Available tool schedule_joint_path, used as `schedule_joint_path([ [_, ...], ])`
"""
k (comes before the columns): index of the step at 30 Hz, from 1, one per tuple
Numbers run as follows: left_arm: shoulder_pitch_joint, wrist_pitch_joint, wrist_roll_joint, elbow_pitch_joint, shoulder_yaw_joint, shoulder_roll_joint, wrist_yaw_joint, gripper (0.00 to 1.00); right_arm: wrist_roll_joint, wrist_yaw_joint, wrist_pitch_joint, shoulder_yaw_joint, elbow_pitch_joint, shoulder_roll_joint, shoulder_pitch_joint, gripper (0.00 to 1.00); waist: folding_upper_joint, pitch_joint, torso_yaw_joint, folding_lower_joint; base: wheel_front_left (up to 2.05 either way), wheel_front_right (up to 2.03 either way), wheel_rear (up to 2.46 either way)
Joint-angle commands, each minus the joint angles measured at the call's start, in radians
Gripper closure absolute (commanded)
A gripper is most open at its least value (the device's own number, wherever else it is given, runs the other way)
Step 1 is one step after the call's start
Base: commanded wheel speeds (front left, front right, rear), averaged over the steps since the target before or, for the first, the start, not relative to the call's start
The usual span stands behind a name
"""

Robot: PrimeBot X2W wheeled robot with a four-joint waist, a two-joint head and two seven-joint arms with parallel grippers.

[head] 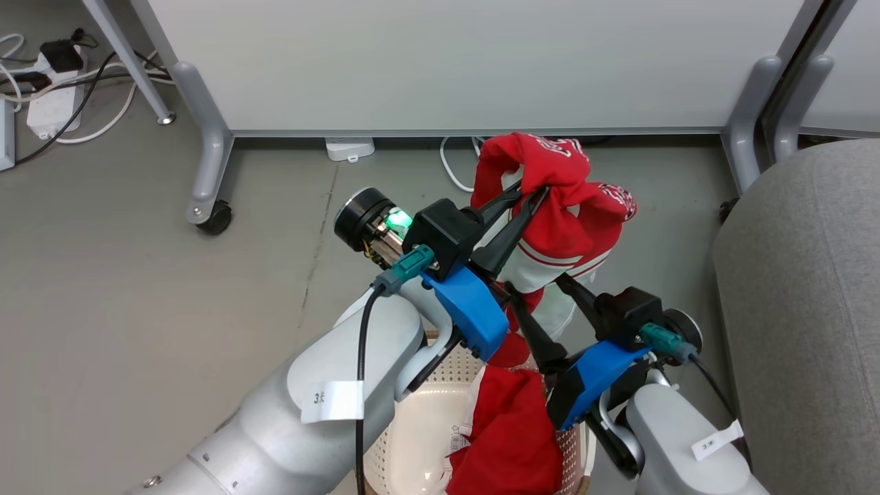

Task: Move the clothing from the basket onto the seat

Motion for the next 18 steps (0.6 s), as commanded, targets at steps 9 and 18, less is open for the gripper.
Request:
schedule_joint_path([
  [9, -0.02, -0.008, 0.004, -0.011, -0.002, -0.025, 0.0, 1.0, 0.053, 0.0, -0.004, -0.049, 0.08, -0.004, -0.074, 0.0, 0.0, 0.02, 0.026, -0.0001, 0.0, 0.0, 0.0],
  [18, -0.022, -0.009, 0.001, 0.001, -0.005, -0.035, -0.003, 1.0, 0.06, 0.0, -0.004, -0.067, 0.07, -0.003, -0.085, 1.0, 0.0, 0.014, 0.028, -0.0001, 0.0, 0.0, 0.0],
])
